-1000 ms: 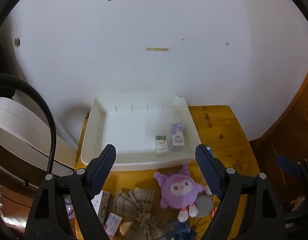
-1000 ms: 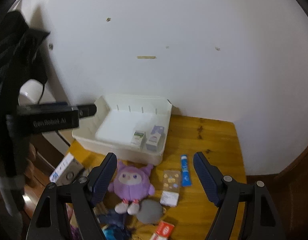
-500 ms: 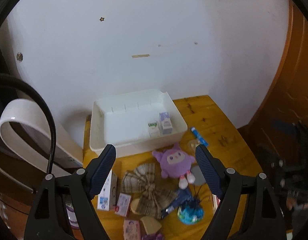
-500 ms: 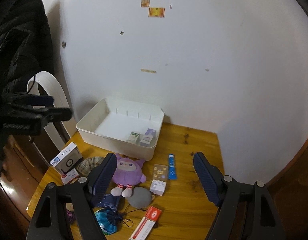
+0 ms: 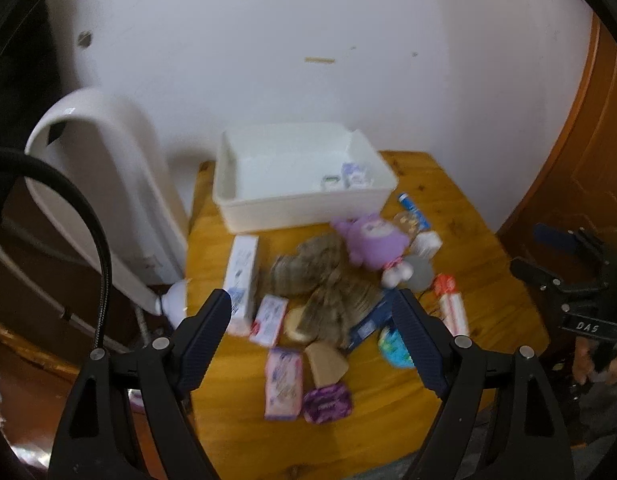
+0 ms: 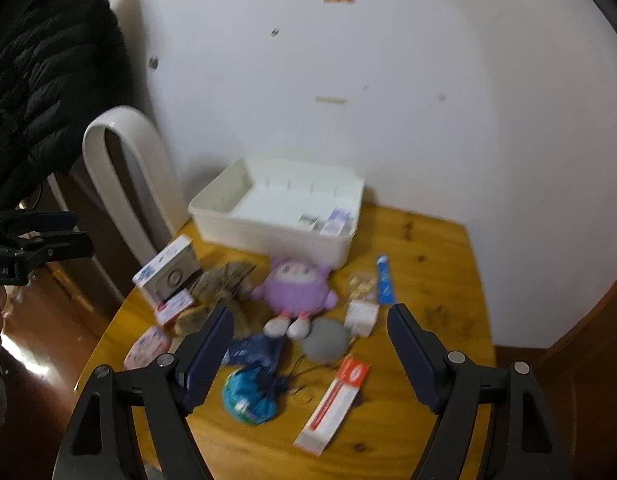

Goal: Organize objects
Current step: 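Withdraw both grippers from the tray back over the table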

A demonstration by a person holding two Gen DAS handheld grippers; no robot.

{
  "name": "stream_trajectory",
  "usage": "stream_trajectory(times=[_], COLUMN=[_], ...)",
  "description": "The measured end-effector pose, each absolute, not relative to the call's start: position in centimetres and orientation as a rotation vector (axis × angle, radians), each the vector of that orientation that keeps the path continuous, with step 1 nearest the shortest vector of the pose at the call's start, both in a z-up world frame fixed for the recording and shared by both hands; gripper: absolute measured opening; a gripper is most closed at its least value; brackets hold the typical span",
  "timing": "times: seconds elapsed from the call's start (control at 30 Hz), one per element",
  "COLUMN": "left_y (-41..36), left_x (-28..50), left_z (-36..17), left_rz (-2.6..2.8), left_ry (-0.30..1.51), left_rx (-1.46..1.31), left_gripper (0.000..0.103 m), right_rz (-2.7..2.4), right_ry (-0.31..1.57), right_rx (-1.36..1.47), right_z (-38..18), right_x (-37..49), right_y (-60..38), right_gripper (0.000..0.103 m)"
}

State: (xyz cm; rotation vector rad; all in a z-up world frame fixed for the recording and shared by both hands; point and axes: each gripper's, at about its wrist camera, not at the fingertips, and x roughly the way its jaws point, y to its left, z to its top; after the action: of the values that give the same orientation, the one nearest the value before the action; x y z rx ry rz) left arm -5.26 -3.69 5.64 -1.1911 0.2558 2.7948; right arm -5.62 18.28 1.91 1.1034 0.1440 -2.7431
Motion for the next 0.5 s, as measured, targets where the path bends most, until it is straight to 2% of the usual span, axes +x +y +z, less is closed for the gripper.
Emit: stream_trajectory(times=[0.1, 0.33, 0.5], left_y=[-4.9, -8.2, -8.5], left_x=[-4.4, -4.4, -4.6], left_z=[3.6, -3.0, -6.2], left_rz=[2.826, 2.769, 2.756], left_ry=[0.257, 0.015, 0.029], left_rx=[-1.234, -1.481, -1.555], left_gripper=[0.085, 0.083, 0.083], right_rz=[-2.701, -2.602, -2.561], right_ry=[0.153, 0.109, 0.082], right_rx=[1.136, 1.240, 1.314], right_z=[0.0, -4.3, -6.9], right_x=[-5.2, -5.0, -5.4], right_y=[17.1, 15.3, 14.8], right_gripper=[0.080, 0.080, 0.080])
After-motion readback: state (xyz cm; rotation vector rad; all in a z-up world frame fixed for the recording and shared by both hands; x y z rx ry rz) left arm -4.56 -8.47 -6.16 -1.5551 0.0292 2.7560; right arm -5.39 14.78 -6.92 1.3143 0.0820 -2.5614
